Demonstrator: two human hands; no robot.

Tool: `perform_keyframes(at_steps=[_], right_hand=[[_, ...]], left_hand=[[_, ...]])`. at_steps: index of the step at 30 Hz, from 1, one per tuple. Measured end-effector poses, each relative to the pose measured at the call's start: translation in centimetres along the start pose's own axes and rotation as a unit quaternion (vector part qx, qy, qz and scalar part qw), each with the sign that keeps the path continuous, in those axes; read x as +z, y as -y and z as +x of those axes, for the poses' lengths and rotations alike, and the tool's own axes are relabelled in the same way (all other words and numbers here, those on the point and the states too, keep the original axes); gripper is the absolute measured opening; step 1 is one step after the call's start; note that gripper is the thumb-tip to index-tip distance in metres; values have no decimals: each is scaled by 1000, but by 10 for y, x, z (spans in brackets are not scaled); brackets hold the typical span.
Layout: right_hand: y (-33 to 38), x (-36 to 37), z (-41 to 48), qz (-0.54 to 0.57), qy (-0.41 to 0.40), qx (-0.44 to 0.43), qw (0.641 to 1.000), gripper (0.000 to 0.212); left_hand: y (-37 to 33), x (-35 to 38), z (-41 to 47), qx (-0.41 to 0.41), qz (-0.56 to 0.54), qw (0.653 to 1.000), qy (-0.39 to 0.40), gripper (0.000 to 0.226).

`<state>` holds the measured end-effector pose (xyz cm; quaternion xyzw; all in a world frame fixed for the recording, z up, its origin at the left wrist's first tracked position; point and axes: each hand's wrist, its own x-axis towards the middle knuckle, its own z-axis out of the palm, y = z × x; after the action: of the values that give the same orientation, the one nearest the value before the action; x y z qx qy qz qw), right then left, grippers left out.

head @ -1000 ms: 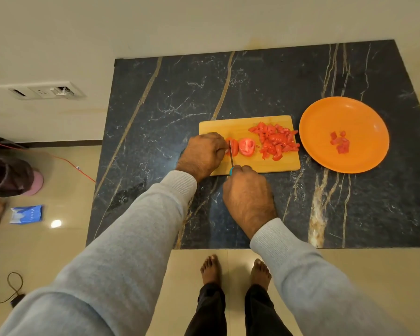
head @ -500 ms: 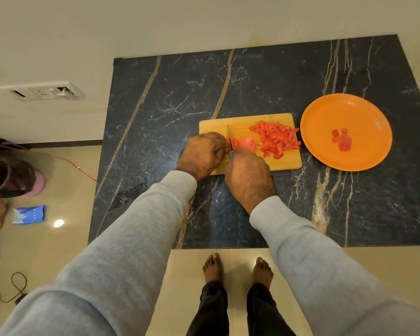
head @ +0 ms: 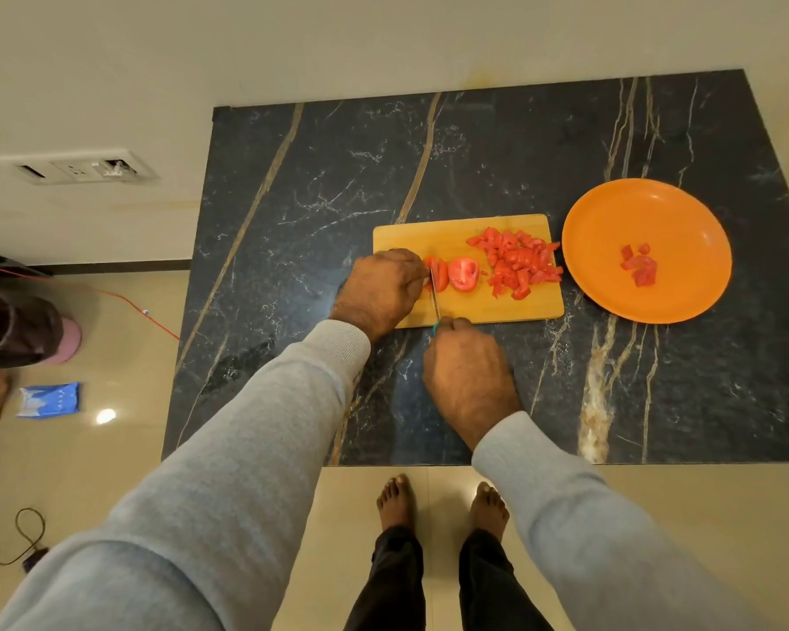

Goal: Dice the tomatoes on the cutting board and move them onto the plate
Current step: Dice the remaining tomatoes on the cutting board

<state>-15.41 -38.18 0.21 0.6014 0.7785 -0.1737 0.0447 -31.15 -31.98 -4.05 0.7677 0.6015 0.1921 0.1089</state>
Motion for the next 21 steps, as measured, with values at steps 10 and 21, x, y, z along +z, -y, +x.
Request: perform_keyframes(at_steps=[10,21], right_hand=[[-6,-13,-24,45,-25,14,999,28],[15,-22,28,32,-72,-11,997,26]], left_hand=[[5,-1,-1,-1,-15,1000,1,28],[11,0,-1,34,-43,998,-8,20]])
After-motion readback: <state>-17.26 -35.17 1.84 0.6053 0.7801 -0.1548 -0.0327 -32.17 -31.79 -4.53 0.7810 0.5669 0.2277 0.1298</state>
